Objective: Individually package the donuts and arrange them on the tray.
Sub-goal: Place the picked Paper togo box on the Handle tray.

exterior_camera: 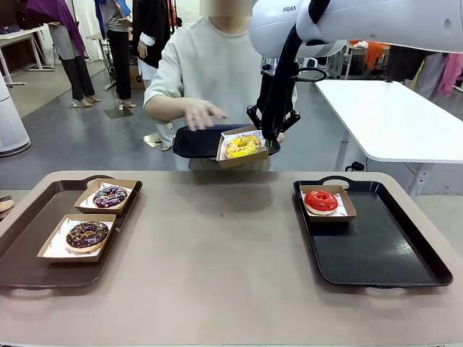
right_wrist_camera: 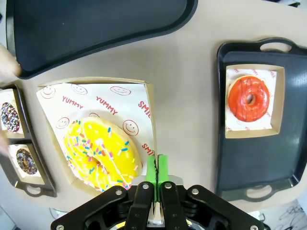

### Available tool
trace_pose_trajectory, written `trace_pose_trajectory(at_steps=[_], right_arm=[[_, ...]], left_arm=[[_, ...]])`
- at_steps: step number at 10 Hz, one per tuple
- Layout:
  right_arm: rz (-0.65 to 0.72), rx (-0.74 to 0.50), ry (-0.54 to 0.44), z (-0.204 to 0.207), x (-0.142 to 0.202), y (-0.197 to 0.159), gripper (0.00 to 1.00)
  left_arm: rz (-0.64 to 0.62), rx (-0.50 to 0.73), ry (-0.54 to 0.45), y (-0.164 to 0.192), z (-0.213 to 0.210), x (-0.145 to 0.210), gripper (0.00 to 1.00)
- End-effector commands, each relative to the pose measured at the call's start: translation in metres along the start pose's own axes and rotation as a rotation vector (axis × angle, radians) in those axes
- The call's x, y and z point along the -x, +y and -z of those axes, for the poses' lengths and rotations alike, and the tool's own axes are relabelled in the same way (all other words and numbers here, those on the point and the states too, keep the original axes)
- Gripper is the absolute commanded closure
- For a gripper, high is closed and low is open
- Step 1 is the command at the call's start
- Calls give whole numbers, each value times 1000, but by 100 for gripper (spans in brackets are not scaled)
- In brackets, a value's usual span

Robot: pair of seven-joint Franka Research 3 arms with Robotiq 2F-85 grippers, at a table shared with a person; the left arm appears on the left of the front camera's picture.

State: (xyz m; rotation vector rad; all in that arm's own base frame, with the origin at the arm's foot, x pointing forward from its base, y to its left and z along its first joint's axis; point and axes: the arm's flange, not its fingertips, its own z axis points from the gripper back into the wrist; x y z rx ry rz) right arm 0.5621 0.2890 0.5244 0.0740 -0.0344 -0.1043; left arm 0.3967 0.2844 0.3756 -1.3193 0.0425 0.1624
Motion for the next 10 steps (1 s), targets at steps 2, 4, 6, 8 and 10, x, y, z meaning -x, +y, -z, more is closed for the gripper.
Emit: trace_pose_trajectory(at_steps=[2,4,6,8,10], right_arm=[[3,3,-2,-1,3,-3,100],[3,3,-2,-1,3,-3,100],[0,0,0,0,0,0,99],[-100,6,41,-17,23,-36,99],[-130,-14,74,-35,56,-82,99]], left_arm=[[-2,-1,-5,-1,-2,1,0],[-2,-1,-5,-1,-2,1,0],[-2,-1,-5,-1,-2,1,0],[-2,-1,-5,-1,-2,1,0],[-2,-1,-5,-1,-2,1,0]])
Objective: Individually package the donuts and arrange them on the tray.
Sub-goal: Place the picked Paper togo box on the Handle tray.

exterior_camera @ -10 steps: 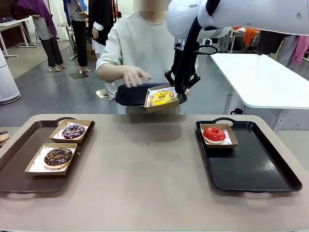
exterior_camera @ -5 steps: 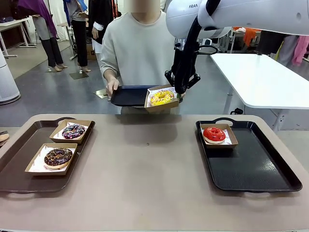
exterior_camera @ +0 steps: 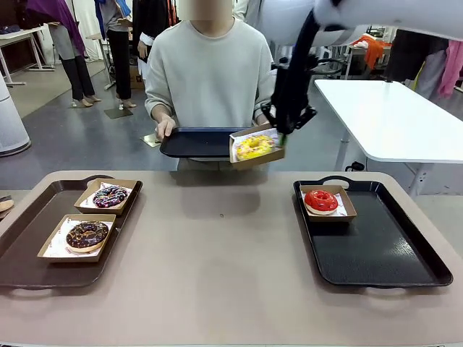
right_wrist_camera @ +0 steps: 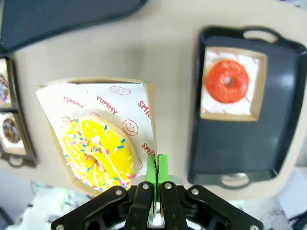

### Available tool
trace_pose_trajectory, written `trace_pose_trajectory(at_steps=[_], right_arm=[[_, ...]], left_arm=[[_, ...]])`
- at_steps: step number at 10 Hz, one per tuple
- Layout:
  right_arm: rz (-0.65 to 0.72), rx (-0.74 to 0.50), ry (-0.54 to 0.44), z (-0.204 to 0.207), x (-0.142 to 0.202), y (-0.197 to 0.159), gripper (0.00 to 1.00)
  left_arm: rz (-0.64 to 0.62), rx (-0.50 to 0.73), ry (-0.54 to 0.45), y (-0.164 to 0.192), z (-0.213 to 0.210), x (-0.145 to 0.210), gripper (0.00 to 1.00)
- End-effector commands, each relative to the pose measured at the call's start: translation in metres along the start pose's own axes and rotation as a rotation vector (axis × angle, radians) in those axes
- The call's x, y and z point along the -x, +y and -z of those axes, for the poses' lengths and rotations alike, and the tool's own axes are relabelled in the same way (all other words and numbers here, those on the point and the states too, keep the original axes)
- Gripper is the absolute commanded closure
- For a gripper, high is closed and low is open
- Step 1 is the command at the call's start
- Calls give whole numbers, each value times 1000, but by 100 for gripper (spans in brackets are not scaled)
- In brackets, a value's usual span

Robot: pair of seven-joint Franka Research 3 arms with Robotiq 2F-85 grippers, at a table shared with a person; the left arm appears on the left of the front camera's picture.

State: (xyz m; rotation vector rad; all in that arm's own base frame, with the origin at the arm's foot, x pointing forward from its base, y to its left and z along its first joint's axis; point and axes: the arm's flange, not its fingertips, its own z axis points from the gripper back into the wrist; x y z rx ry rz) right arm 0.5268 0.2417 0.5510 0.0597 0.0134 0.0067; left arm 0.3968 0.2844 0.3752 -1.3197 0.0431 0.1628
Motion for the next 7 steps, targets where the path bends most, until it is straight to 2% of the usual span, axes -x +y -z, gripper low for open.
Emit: trace_pose_trajectory(at_steps=[1,2,4,7], right_arm=[[-16,-85,34,-7,48,-50,99],[-4,-122,47,-7,67,-69,99],[35,-75,73,10,101,-105,99],[74,15,83,45,117,-152,99]], left_arm=[[-1,-1,-5,-1,-2,1,0],[-1,-1,-5,-1,-2,1,0],[-1,-1,-5,-1,-2,1,0],[-1,-1,-5,-1,-2,1,0]])
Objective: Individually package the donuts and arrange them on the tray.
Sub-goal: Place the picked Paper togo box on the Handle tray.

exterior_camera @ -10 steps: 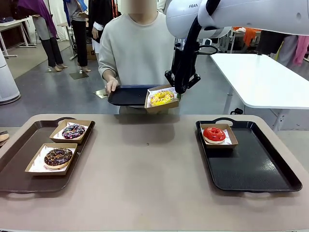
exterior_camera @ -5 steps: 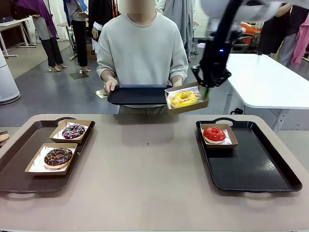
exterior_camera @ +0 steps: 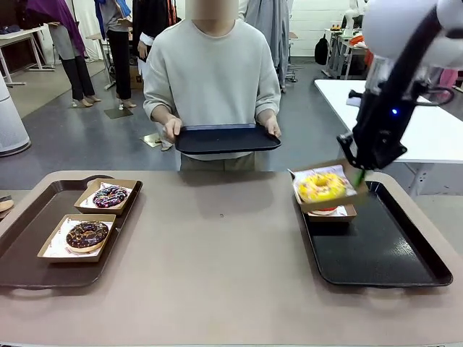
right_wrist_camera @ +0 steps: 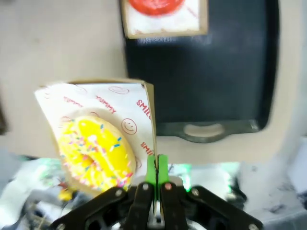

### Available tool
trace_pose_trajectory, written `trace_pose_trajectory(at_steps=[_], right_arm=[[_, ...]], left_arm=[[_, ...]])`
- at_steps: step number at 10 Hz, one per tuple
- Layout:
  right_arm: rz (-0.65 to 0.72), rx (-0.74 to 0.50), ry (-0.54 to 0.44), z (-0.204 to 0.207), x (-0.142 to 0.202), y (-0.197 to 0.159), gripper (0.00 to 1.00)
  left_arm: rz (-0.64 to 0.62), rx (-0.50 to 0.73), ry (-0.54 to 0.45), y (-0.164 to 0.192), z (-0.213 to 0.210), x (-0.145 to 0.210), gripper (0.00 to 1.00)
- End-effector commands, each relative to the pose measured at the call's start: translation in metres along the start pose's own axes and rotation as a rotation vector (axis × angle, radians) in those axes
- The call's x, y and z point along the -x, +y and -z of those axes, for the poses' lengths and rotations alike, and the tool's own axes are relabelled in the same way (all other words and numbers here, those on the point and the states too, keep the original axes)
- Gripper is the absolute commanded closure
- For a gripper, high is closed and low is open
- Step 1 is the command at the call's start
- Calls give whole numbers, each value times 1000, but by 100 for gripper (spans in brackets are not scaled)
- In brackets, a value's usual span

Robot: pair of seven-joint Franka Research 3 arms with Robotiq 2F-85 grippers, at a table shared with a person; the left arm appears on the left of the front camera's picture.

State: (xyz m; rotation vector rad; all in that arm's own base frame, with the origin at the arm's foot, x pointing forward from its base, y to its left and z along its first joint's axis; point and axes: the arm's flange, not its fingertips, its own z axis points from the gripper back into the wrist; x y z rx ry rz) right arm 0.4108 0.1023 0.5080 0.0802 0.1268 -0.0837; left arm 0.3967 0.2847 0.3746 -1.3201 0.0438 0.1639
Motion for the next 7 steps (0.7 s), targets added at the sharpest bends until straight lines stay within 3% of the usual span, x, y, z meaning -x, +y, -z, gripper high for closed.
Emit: trace_pose_trajectory(at_steps=[1,6,7], right_arm=[[-12,47,-20,16,-4,-26,99],[-26,61,-9,40,-39,-65,99],[-14,77,5,35,-20,-57,99]], left_arm=[[0,-1,-5,-2,-2,1,0],[0,-1,-5,-2,-2,1,0],[0,-1,-5,-2,-2,1,0]])
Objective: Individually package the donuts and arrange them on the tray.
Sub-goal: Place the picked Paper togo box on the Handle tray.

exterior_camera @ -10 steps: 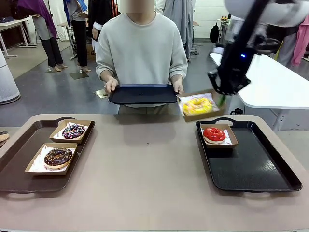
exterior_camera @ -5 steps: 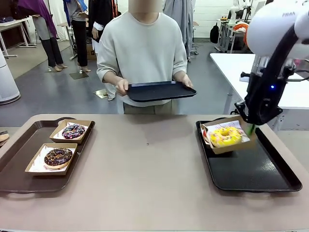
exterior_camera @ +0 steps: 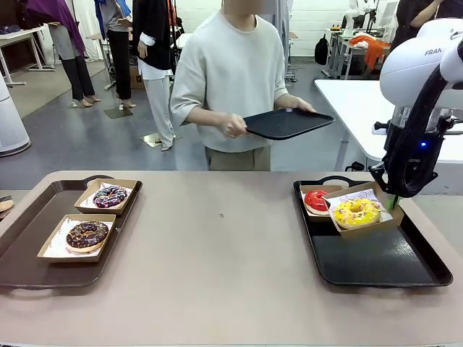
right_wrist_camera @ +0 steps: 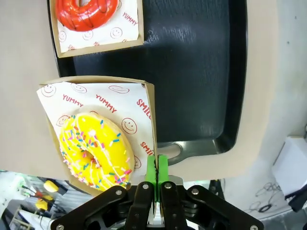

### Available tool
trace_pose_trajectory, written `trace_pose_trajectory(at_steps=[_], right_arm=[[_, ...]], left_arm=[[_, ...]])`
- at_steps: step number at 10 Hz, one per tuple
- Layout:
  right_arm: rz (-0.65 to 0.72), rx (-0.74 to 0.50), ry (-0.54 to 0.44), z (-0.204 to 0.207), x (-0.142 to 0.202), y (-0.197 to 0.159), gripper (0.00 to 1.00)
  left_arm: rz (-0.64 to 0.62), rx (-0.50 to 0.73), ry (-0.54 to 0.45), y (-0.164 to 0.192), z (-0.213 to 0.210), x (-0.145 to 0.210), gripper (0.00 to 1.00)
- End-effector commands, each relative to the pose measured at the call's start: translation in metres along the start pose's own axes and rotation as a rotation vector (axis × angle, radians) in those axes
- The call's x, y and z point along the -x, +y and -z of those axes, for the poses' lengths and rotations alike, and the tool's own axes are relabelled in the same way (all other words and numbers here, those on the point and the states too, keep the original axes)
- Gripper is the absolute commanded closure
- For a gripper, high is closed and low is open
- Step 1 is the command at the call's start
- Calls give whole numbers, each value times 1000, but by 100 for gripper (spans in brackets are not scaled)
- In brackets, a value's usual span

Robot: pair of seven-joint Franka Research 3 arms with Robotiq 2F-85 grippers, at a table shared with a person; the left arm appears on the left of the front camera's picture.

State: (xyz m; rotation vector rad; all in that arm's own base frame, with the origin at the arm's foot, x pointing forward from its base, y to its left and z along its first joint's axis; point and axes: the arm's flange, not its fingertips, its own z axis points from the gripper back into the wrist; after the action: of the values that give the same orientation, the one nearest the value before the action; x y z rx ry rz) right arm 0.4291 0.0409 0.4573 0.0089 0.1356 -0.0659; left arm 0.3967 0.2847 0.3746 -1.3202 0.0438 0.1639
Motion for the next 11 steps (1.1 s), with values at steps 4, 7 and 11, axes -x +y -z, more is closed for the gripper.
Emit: trace_pose_trajectory(at_steps=[4,7,11], right_arm=[[-1,5,-2,-8,9,5,99],[-10,3,-41,4,7,3,99],[-11,-19,-55,40,26,-1,99]], left_arm=[[0,-2,-5,-2,-2,1,0],[0,-2,-5,-2,-2,1,0],[0,-2,-5,-2,-2,1,0]])
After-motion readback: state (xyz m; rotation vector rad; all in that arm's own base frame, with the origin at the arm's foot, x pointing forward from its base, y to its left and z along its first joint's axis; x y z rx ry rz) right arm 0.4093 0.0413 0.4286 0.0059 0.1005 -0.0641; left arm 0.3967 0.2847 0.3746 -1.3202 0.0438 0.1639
